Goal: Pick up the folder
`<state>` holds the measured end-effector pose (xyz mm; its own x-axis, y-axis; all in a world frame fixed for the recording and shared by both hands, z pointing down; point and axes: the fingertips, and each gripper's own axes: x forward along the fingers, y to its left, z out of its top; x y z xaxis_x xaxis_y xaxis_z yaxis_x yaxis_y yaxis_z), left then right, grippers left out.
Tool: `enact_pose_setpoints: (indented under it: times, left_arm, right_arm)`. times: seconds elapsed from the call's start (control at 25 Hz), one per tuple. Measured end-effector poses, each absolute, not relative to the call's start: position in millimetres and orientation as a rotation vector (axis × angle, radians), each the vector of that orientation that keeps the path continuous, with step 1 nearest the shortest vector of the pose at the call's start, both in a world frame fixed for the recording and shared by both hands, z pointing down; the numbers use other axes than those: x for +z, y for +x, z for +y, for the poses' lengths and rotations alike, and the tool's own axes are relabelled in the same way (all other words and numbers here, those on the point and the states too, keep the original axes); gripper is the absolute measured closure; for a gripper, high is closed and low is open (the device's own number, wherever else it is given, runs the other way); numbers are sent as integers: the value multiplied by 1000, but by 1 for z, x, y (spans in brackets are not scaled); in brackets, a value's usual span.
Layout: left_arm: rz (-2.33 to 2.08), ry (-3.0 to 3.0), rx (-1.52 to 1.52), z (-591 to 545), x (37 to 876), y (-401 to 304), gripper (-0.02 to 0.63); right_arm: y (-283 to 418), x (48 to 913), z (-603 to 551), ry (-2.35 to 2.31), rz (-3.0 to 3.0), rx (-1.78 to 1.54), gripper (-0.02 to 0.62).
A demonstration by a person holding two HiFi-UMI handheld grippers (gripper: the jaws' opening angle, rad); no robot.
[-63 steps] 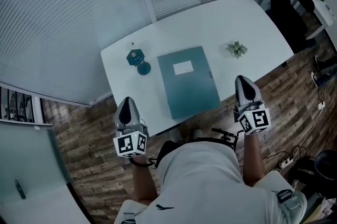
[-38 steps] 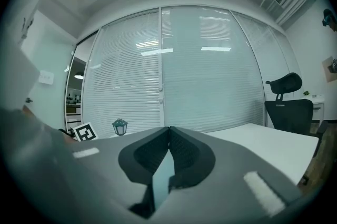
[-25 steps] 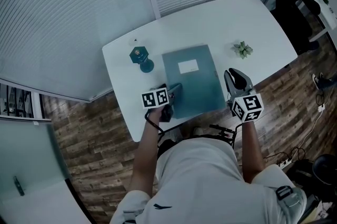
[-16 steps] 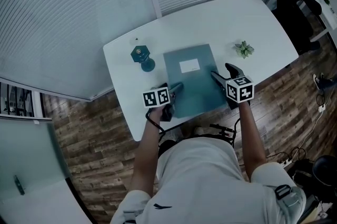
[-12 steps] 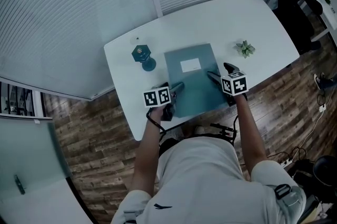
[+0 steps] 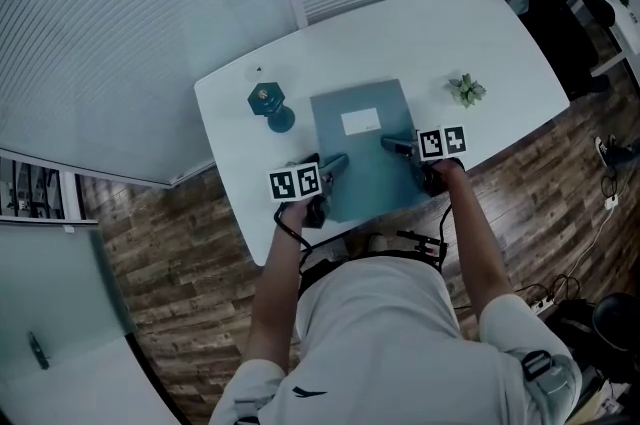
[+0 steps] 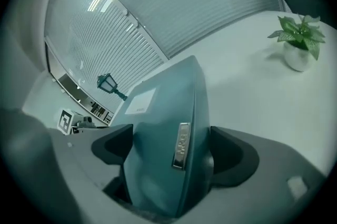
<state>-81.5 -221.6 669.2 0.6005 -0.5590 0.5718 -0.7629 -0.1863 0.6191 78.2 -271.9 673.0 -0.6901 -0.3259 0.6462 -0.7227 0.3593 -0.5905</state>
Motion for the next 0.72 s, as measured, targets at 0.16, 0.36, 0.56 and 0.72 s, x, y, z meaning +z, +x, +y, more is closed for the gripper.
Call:
enact_pose_setpoints:
  times: [0.16,0.36,0.56,0.72]
  left_arm:
    - [-1034,1876,268,-223,669,-79,207]
    - [-1091,1863,201,-227,664,-72,241]
    - [-1118,1861,165,-230,662,-73,239]
    - [-1102,1882,138,-228,659,-73,239]
  right_arm:
    - [78,673,-272,927,-2204,1281,147]
    - [76,673,-273,971,-2169,1297,126]
    - [75,669,-274,959,-2194,1378,98]
    - [78,660,-276,901,-2259,1541,87]
